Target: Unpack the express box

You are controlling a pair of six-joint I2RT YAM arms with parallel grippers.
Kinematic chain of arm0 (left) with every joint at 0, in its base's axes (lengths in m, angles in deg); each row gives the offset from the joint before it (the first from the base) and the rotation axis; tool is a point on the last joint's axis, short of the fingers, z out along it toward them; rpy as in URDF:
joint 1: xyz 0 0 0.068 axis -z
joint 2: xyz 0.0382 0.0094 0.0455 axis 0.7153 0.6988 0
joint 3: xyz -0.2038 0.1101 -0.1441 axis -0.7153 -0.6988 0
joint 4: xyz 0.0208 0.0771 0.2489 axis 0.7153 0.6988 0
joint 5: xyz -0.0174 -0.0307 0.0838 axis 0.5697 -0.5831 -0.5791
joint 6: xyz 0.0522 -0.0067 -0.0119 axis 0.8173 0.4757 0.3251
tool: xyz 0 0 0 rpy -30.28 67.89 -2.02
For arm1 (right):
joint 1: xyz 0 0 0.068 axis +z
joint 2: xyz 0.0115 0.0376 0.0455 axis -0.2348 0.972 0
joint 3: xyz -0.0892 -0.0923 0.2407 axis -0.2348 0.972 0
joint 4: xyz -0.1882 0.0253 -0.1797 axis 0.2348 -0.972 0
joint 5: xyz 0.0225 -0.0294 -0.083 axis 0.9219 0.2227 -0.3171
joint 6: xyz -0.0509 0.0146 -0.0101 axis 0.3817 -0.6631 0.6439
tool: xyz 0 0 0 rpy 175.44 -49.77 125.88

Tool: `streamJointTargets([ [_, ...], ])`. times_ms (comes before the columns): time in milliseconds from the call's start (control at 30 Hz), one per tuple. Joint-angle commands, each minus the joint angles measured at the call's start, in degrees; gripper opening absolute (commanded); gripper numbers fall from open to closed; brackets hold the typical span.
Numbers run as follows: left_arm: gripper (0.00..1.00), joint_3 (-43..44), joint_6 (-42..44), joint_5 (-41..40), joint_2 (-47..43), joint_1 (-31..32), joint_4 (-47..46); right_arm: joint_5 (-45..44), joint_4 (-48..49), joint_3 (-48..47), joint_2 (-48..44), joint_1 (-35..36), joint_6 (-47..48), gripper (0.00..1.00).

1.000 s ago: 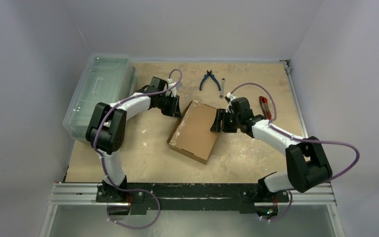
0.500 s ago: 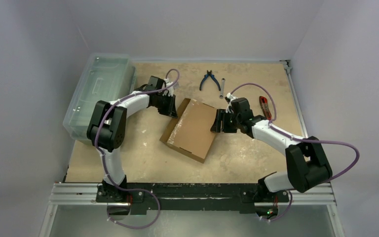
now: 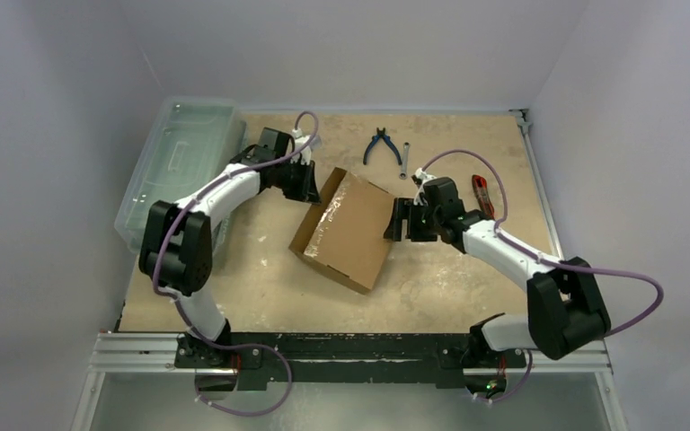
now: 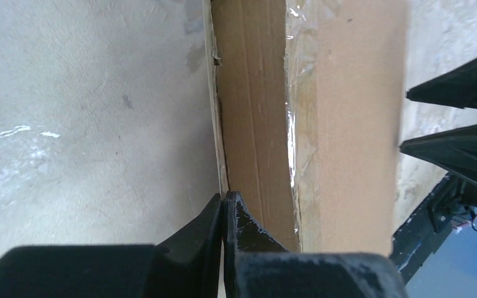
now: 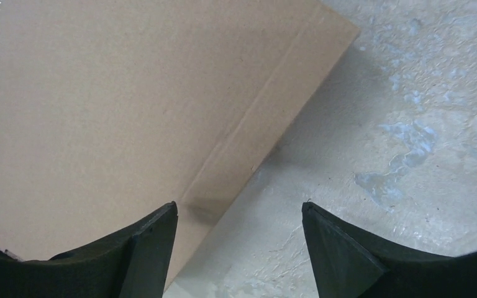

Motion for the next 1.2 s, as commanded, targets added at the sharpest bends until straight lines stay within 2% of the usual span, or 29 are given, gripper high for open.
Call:
streamJointTargets([
  [0,0.0,4.9,-0.9,-0.1,-8.4,-0.4,3.3,-1.7,-2.7,-3.4,-4.6,0.1,0.8,0.8],
  [133,0.0,8.3,-1.0,-0.2,-11.2,-0.3,7.6,0.0,-3.0,-4.5,-7.5,0.3,-0.1,0.91],
  [267,0.0,12.4,-1.0,-0.7,-12.6,-0.3,11.3,2.2,-2.9,-6.5,-8.6,1.1,-2.6,0.98],
  [533,0.0,22.6,-0.8,-2.3,-12.6,-0.3,18.4,14.1,9.8,-6.9,-6.3,4.1,-15.8,0.99],
  [700,0.0,28.2,-0.3,-4.3,-11.9,0.1,22.7,15.2,13.8,-9.2,-6.3,5.5,-20.3,0.99],
  [867,0.0,27.0,-1.9,-4.2,-12.0,1.5,21.4,11.4,15.7,-10.9,-4.6,7.3,-24.2,0.99],
  [1067,0.0,23.5,-5.2,-4.0,-11.5,5.5,16.0,11.3,21.7,-11.3,1.4,8.1,-28.1,0.97],
  [1167,0.0,22.1,-6.6,-4.1,-10.3,8.4,13.7,11.6,23.1,-9.6,1.3,8.2,-29.6,0.97],
])
